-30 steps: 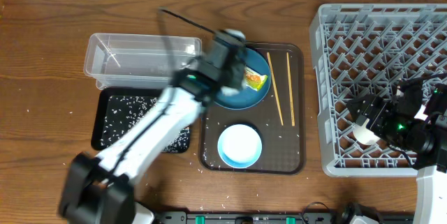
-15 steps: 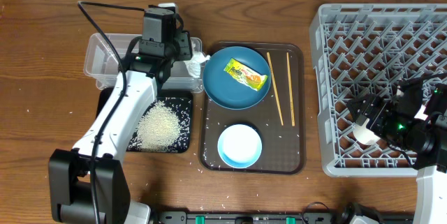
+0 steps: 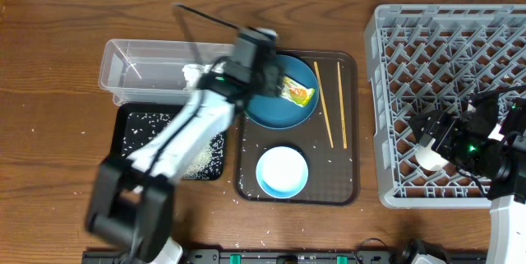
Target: Sort waste into correct bins and load items into the dishwasher rack
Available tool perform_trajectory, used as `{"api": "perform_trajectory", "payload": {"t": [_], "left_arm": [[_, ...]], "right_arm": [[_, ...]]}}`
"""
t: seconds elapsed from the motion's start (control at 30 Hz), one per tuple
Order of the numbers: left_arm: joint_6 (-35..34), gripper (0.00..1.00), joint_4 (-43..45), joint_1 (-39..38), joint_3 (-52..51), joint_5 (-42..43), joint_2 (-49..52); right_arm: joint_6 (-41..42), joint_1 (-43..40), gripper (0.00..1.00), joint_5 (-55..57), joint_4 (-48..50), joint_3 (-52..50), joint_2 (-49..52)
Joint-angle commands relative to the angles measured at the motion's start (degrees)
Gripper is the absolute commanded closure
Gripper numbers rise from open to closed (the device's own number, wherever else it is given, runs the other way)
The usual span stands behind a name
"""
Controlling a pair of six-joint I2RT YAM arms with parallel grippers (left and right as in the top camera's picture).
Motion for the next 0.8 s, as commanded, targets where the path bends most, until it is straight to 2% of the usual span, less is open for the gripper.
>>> {"api": "perform_trajectory", "payload": {"t": [0.0,0.13,0.33,0.5,0.67,0.77], "left_arm": [[-1.84,0.28,1.81,-1.36,-0.52,-2.64,6.38],[-15.67,0.28,4.39,-1.46,-0.52,-2.14,10.91],[-22.25,0.28,7.65,-1.49,-0.52,0.83,12.37],[-23.02,0.28,7.02,-2.64,-0.52,0.83,13.38],[-19.91,0.29,6.58,-4.07,-0.52,0.79,16.13],[-19.37,0.43,5.46,-4.2,-0.52,0.79,16.44]], "right_arm": [[0.26,0.48,0.17,-0.09,0.09,-0.26,-0.09],[0.26,0.48,0.17,-0.09,-0.07,-0.26,-0.09],[0.28,0.48,0.17,-0.11,-0.04,-0.26,-0.09],[0.28,0.48,0.17,-0.09,-0.07,-0.26,-0.09],[0.28,0.48,0.18,-0.11,-0.31,-0.26,-0.09],[0.26,0.48,0.17,-0.11,-0.76,-0.26,-0.09]]}}
